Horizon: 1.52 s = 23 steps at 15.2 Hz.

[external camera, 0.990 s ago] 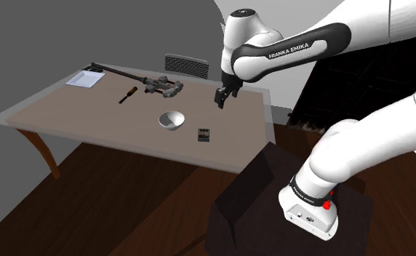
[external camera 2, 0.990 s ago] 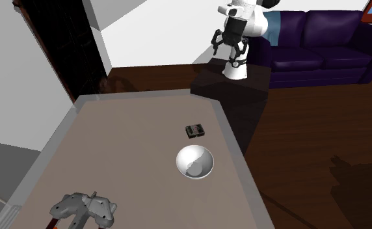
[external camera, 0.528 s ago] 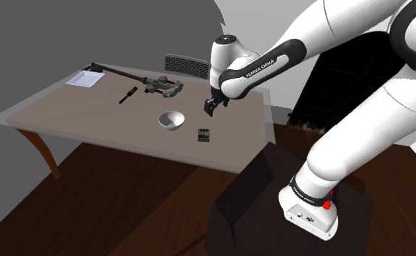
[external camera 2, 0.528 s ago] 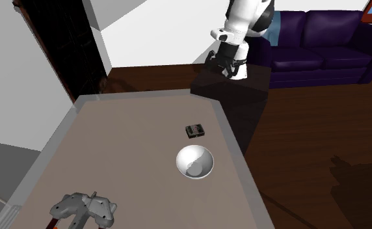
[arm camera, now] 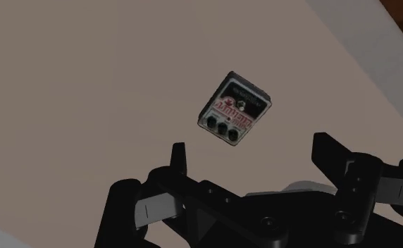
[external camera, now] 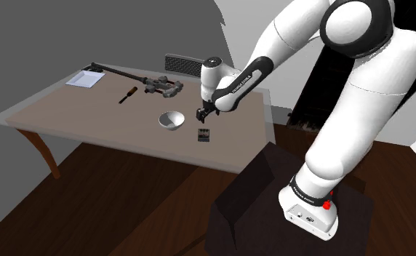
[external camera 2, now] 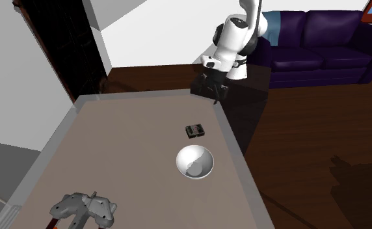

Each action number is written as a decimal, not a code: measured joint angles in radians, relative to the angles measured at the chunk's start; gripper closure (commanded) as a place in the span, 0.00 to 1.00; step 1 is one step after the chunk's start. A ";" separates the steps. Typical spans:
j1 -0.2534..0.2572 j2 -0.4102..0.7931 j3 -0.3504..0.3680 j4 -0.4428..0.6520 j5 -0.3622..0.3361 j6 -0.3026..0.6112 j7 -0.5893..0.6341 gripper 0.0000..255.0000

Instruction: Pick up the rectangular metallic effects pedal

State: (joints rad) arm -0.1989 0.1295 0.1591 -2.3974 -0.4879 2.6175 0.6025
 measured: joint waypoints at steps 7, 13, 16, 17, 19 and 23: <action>0.043 0.279 -0.090 0.190 -0.154 0.081 0.219 0.00; 0.083 0.472 -0.155 0.338 -0.200 0.127 0.328 0.00; 0.095 0.515 -0.171 0.361 -0.215 0.148 0.350 0.00; 0.098 0.528 -0.176 0.367 -0.219 0.156 0.355 0.00; 0.103 0.555 -0.186 0.380 -0.228 0.171 0.367 0.00; 0.107 0.562 -0.191 0.382 -0.233 0.177 0.374 1.00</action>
State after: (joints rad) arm -0.0916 0.6915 -0.0315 -2.0151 -0.7205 2.7945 0.9760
